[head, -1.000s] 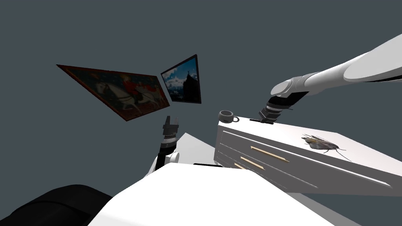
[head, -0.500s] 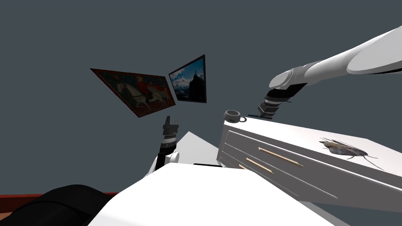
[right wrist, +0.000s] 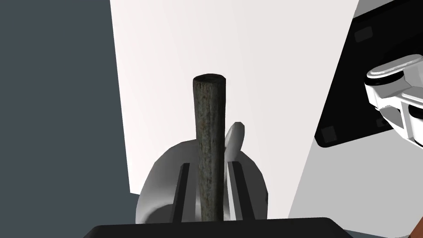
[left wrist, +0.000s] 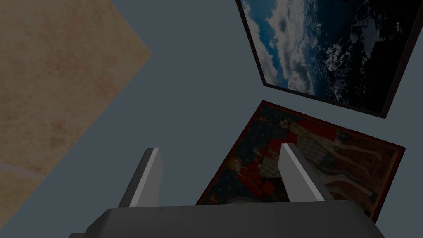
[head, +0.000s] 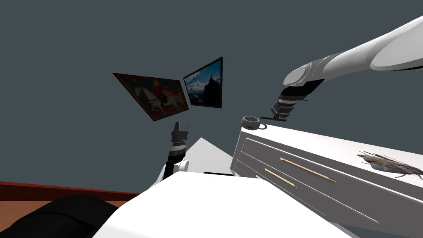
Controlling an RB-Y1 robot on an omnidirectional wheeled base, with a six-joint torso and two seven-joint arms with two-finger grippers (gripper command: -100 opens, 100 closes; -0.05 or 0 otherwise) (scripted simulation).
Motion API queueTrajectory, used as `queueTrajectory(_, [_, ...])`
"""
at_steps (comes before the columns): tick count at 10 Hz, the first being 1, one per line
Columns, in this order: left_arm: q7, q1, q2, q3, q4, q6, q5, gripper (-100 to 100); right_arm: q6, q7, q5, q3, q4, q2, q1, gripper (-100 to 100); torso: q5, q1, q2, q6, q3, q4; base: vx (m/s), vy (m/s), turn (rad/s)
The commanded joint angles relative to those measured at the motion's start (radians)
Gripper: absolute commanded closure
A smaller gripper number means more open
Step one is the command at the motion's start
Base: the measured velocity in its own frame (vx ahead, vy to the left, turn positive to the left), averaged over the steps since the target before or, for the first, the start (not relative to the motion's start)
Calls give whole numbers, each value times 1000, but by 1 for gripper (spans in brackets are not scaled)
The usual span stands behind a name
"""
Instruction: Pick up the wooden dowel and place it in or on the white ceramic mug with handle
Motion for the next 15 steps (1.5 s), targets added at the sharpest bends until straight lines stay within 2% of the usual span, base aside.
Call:
queueTrajectory(1, [0,0,0,0,0,0,0,0,-31,-25,1,-5,8,-9,-20,100,0,0,0,0,0,0,1,54,91])
queueTrajectory(6, [0,0,0,0,0,0,0,0,-119,-50,-48,2,37,-17,-42,100,-2,-5,-4,3,-3,-1,43,27,11])
queueTrajectory(8, [0,0,0,0,0,0,0,0,-171,-54,-96,20,48,-19,-44,100,-3,-6,-7,3,-4,-2,103,22,-31])
queueTrajectory(11, [0,0,0,0,0,0,0,0,-225,-52,-156,44,56,-21,-40,100,-4,-7,-9,4,-6,-3,112,14,-51])
queueTrajectory(13, [0,0,0,0,0,0,0,0,-248,-48,-189,58,57,-21,-35,100,-4,-9,-9,4,-6,-3,107,6,-55])
queueTrajectory(14, [0,0,0,0,0,0,0,0,-236,-51,-177,57,46,-21,-45,100,-5,-9,-9,4,-6,-3,43,6,-10])
queueTrajectory(15, [0,0,0,0,0,0,0,0,-238,-50,-179,57,46,-21,-45,-100,-5,-9,-6,4,-5,-3,8,1,3])
